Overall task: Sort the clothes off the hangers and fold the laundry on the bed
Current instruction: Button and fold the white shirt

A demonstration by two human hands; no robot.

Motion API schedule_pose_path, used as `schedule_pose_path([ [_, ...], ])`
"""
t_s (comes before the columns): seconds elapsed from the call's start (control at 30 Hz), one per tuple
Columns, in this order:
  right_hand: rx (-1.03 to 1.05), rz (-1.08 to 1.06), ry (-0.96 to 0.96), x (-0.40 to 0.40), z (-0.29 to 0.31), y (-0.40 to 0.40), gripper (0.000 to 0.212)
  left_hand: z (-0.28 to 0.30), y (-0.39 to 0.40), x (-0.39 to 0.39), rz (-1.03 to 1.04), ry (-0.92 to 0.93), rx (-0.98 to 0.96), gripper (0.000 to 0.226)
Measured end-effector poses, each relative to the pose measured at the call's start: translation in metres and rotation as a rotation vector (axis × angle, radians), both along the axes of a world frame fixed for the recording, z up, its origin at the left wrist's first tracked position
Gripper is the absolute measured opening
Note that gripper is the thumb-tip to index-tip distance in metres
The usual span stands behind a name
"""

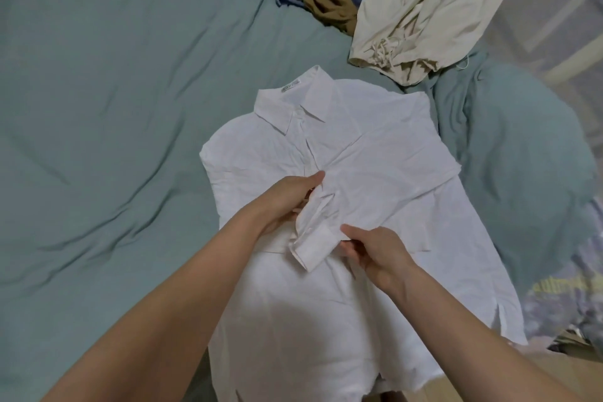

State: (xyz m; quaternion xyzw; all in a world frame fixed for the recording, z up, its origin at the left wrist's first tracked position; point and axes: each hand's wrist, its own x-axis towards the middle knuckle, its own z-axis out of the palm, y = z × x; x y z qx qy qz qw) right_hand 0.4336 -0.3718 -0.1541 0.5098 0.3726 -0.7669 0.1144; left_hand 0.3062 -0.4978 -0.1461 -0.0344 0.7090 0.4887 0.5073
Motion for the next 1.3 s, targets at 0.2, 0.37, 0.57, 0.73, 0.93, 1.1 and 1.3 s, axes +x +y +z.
schedule_pose_path([
  [0.2,0.344,0.289,-0.094,-0.001,0.002,-0.003,0.017,-0.003,-0.017,0.003,-0.094,0.331,-0.166,0.028],
  [0.37,1.094,0.383,-0.017,-0.004,-0.002,0.011,0.018,-0.021,-0.021,0.011,-0.253,0.705,-0.393,0.019],
  [0.57,1.155,0.395,-0.206,0.0,-0.042,0.066,0.022,-0.038,-0.01,0.011,0.086,0.78,-0.408,0.039],
  [0.73,0.934,0.347,-0.316,0.013,-0.062,0.091,0.051,-0.055,0.004,0.012,0.078,0.932,-0.637,0.04],
  [0.93,0.86,0.291,-0.298,0.003,-0.075,0.103,0.036,-0.066,0.017,0.01,0.207,0.828,-0.441,0.031],
  [1.1,1.019,0.279,-0.288,0.004,-0.077,0.103,0.03,-0.068,0.023,0.009,0.338,0.793,-0.38,0.033],
  [1.3,1.121,0.267,-0.301,0.024,-0.075,0.114,0.025,-0.063,0.037,0.014,0.282,0.746,-0.363,0.043],
])
